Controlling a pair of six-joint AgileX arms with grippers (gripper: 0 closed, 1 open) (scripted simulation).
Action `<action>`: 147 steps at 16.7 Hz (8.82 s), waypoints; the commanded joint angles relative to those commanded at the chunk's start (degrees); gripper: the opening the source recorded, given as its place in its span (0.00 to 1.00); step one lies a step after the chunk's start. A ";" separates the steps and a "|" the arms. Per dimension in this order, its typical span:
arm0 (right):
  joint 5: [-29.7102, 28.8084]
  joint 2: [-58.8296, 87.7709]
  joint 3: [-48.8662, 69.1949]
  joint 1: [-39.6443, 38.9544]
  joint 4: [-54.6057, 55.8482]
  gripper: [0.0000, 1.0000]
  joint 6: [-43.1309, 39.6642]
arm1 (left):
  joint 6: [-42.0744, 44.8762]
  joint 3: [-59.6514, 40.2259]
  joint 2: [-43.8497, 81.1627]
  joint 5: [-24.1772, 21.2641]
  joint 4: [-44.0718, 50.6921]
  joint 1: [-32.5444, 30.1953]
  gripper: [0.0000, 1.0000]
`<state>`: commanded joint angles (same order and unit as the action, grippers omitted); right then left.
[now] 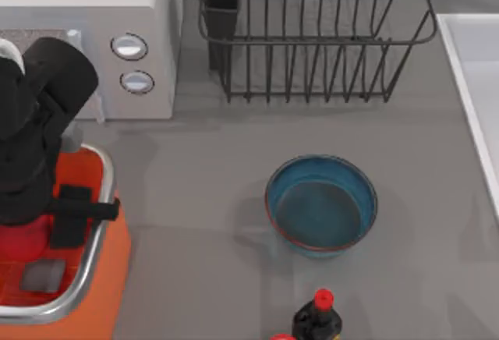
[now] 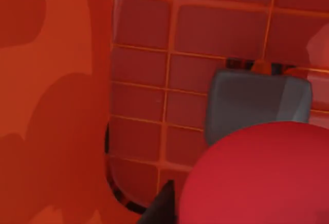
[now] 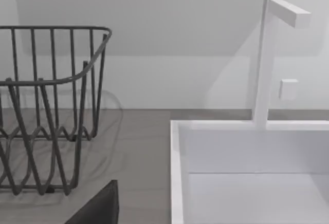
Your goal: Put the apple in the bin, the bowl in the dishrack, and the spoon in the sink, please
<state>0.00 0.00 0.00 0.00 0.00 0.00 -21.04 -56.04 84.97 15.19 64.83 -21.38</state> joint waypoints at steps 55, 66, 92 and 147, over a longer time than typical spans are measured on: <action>1.08 26.95 25.22 -15.36 -19.17 1.00 11.71 | 21.04 56.05 -84.97 -15.19 -64.84 21.38 1.00; 0.89 92.10 77.86 -29.94 -58.95 1.00 27.62 | 21.04 56.05 -84.97 -15.19 -64.84 21.38 1.00; -0.11 116.46 77.35 -29.33 -50.90 1.00 30.31 | 21.04 56.05 -84.97 -15.19 -64.84 21.38 1.00; -47.47 89.99 85.48 -52.72 -15.51 0.00 8.51 | 21.04 56.05 -84.97 -15.19 -64.84 21.38 1.00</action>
<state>-47.47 89.99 85.48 -52.72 -15.51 8.51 0.00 0.00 0.00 0.00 0.00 0.00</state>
